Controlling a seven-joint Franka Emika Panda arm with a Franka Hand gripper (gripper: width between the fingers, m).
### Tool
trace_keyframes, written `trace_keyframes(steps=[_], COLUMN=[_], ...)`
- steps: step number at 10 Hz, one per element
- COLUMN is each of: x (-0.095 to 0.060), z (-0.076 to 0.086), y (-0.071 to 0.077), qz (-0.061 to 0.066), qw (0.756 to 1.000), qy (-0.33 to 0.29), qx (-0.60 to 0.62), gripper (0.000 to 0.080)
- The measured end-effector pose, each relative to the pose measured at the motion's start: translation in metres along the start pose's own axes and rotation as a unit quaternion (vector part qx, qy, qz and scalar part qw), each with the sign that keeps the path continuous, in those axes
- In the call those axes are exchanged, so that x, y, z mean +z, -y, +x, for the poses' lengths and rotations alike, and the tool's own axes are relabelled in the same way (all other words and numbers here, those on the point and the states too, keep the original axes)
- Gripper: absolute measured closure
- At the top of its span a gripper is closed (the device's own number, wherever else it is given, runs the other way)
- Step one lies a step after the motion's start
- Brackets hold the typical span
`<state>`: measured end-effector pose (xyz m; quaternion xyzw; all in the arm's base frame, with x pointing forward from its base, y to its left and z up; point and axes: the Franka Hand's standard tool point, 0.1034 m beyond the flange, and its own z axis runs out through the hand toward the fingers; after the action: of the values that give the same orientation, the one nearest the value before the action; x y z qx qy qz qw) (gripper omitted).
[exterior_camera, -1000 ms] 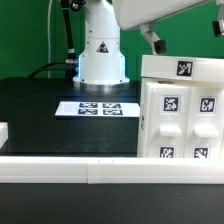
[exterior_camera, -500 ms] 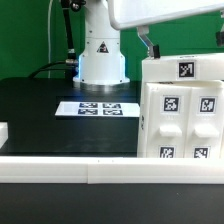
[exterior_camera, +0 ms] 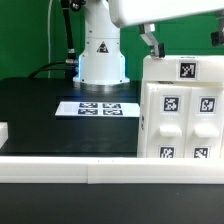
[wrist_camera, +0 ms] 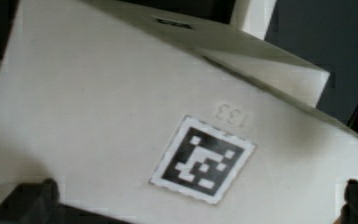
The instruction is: Assemble cabinet
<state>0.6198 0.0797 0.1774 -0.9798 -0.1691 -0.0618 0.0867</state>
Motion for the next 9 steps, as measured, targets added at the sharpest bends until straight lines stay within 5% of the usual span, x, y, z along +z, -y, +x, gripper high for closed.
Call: trace_keyframes(steps=[3, 9], x=[0.0018, 0.01], z=[-0.0002, -0.0064], y=[0.0024, -0.0042], qz=[-0.016, -0.014], qw=[0.992, 0.954], qy=[0.009, 0.026], qx=[-0.127, -0.299], gripper=[0.0002, 0.0002])
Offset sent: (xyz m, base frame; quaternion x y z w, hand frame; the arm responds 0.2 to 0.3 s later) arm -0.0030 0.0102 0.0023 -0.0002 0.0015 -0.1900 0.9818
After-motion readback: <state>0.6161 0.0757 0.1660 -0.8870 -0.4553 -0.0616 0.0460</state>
